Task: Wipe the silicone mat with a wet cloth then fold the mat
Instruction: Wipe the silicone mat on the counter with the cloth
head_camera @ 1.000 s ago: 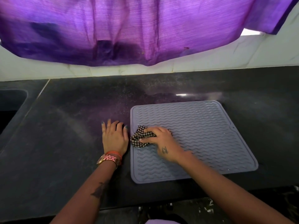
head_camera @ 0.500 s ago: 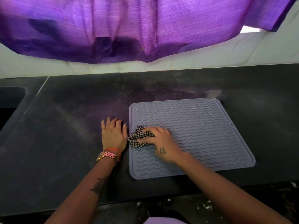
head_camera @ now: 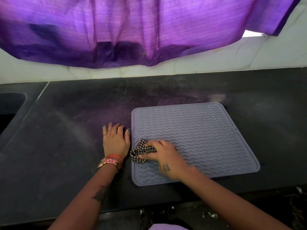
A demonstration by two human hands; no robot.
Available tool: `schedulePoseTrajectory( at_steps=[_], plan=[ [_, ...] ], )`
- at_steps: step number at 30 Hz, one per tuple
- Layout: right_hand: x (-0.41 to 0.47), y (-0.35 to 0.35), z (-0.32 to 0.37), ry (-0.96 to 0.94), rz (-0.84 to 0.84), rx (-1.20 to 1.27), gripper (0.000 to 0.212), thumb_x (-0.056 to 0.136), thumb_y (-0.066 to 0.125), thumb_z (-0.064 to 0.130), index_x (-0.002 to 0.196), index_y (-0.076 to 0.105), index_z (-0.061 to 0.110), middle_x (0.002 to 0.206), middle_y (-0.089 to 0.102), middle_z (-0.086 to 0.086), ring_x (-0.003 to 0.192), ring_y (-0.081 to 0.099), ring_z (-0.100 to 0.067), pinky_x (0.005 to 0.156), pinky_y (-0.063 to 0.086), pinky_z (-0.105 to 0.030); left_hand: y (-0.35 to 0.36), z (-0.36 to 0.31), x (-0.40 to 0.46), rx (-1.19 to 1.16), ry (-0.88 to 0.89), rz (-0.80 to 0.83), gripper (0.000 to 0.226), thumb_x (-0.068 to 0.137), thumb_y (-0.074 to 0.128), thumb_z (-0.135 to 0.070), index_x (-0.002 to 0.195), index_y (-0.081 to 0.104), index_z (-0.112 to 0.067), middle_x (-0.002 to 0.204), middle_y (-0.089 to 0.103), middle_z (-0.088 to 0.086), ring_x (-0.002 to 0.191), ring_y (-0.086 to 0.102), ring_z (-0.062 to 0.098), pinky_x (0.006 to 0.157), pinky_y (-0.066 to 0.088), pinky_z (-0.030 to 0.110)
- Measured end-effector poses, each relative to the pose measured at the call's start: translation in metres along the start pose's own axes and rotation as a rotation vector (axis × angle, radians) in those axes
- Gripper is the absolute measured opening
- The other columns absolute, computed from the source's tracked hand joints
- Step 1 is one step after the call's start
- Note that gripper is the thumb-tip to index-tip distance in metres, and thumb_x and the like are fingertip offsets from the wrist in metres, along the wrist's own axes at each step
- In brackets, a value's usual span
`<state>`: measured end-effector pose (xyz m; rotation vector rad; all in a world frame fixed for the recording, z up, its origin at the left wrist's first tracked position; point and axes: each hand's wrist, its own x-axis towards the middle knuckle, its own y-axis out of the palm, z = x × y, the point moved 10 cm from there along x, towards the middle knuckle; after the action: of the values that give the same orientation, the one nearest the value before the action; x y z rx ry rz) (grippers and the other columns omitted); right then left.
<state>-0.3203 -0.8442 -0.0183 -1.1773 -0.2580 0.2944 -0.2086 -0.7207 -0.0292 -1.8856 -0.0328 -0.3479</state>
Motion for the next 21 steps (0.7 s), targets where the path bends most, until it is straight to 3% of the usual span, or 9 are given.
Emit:
schedulePoseTrajectory(
  at_steps=[5, 10, 16, 21],
  plan=[
    [-0.004, 0.001, 0.002, 0.009, 0.004, 0.026, 0.069, 0.075, 0.049, -0.004, 0.128, 0.052, 0.041, 0.145, 0.035, 0.000, 0.126, 0.031, -0.023, 0.104, 0.022, -0.037, 0.003, 0.001, 0.001, 0.011, -0.002, 0.012, 0.043, 0.095, 0.041, -0.039, 0.118, 0.059, -0.008, 0.132, 0.054, 0.016, 0.137, 0.031, 0.034, 0.117, 0.004, 0.045],
    [-0.024, 0.008, 0.014, -0.056, 0.032, 0.059, 0.065, 0.071, 0.047, -0.001, 0.123, 0.057, 0.037, 0.140, 0.042, -0.003, 0.121, 0.038, -0.026, 0.100, 0.033, -0.042, 0.003, 0.002, 0.000, 0.024, 0.012, 0.018, 0.059, 0.088, 0.032, -0.051, 0.117, 0.059, -0.008, 0.131, 0.055, 0.016, 0.136, 0.032, 0.035, 0.117, 0.005, 0.045],
    [-0.027, 0.005, 0.019, -0.036, 0.007, 0.081, 0.061, 0.079, 0.051, -0.002, 0.125, 0.057, 0.037, 0.145, 0.037, -0.001, 0.129, 0.031, -0.023, 0.105, 0.024, -0.037, 0.005, 0.001, 0.000, 0.042, 0.016, 0.034, 0.055, 0.089, 0.044, -0.053, 0.118, 0.058, -0.009, 0.132, 0.054, 0.015, 0.136, 0.032, 0.034, 0.117, 0.005, 0.046],
    [-0.056, 0.009, 0.031, -0.133, -0.046, 0.062, 0.067, 0.067, 0.046, -0.004, 0.120, 0.062, 0.033, 0.137, 0.049, -0.005, 0.118, 0.047, -0.030, 0.096, 0.034, -0.040, 0.004, 0.001, -0.001, 0.053, 0.016, 0.034, 0.053, 0.089, 0.046, -0.052, 0.118, 0.058, -0.009, 0.133, 0.053, 0.014, 0.137, 0.031, 0.033, 0.117, 0.004, 0.045]
  ],
)
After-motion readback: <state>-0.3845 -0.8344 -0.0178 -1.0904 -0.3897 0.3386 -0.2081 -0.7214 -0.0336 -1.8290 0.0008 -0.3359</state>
